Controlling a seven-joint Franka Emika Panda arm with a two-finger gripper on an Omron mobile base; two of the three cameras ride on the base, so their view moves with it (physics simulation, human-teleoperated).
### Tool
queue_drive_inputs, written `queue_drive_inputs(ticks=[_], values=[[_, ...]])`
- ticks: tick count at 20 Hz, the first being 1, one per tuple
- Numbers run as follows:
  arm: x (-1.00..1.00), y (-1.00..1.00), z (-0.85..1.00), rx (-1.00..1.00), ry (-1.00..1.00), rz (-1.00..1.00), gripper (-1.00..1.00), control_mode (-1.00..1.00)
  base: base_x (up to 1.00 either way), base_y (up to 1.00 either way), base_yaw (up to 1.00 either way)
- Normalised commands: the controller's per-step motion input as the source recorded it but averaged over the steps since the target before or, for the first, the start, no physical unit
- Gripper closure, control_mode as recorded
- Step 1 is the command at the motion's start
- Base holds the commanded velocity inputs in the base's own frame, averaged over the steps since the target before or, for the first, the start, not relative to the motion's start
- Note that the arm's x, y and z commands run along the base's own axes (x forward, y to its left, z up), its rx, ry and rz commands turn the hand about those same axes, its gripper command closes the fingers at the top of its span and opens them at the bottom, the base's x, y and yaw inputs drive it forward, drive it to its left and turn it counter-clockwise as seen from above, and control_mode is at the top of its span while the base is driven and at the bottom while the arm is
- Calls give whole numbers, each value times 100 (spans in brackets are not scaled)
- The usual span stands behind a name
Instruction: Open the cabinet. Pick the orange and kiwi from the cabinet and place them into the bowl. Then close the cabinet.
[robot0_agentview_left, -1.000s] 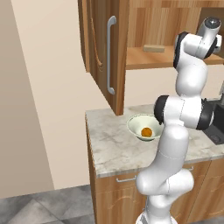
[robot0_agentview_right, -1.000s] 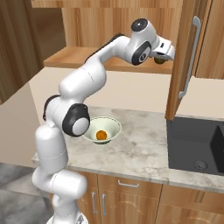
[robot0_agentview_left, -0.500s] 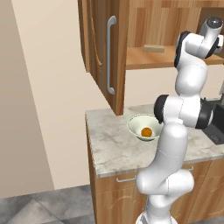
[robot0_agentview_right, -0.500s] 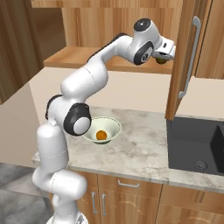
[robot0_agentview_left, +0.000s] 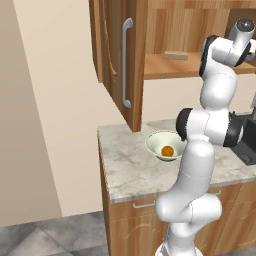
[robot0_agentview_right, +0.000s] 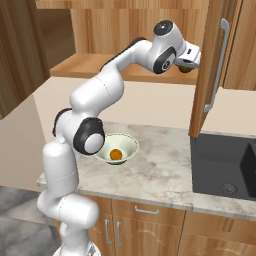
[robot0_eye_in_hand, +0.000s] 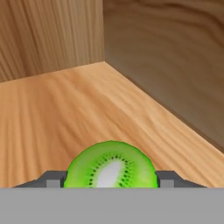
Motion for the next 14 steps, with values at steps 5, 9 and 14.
queue_drive_inputs(ticks=[5,9,14], values=[[-12,0,0,0,-4,-1,100,-100,0,0,0],[-24,0,0,0,-1,-2,100,-100,0,0,0],[-33,0,7,0,-1,-2,100,-100,0,0,0]])
